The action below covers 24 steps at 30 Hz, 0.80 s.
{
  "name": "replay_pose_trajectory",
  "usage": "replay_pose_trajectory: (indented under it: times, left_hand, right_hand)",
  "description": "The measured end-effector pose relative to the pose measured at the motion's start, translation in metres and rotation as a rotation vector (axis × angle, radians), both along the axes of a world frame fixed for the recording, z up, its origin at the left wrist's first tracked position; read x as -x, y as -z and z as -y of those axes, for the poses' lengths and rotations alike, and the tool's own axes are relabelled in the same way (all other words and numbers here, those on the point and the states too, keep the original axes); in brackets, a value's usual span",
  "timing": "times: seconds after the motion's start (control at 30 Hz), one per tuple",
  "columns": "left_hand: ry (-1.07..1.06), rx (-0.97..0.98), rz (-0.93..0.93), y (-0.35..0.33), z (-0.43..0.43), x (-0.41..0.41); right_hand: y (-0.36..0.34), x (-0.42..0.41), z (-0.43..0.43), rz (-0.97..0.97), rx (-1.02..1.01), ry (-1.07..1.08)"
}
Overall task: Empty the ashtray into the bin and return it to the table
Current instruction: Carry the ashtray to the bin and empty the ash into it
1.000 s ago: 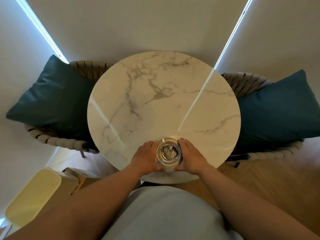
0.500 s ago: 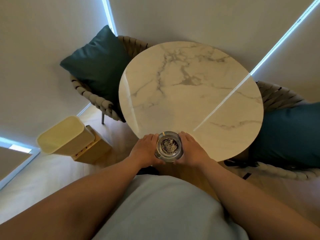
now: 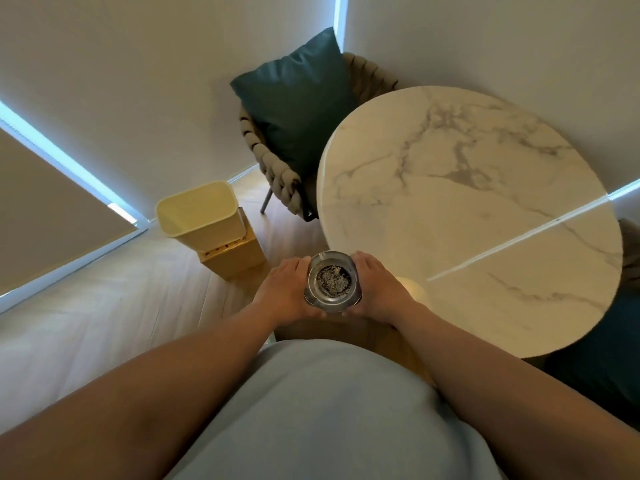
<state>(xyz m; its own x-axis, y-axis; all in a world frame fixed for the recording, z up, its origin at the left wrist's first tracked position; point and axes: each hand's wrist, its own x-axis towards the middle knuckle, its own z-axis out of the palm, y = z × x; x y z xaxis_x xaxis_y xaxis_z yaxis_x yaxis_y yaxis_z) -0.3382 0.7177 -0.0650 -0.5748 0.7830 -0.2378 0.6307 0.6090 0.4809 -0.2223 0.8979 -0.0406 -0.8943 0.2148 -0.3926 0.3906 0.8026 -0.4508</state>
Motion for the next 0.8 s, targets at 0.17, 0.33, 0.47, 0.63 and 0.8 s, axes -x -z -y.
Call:
replay_pose_trajectory:
  times: [0.17,0.33,0.47,0.63,0.8]
  left_hand:
    - [-0.099,0.007,0.011,0.003,0.034,0.022]
    - [-0.187,0.022,0.02,0.005,0.07,0.051]
    - [-0.247,0.022,0.018,0.006,0.098,0.076]
    - [-0.3,0.0,0.021,0.008,0.131,0.108]
    - [-0.344,-0.006,0.047,0.01,0.161,0.127]
  right_hand:
    - [0.004,0.041,0.024,0.022,-0.018,-0.101]
    - [0.006,0.086,0.055,0.03,-0.026,-0.171]
    - [0.008,0.121,0.08,0.016,-0.014,-0.227]
    - [0.01,0.161,0.108,-0.052,-0.006,-0.272]
    - [0.013,0.189,0.136,-0.041,0.009,-0.309]
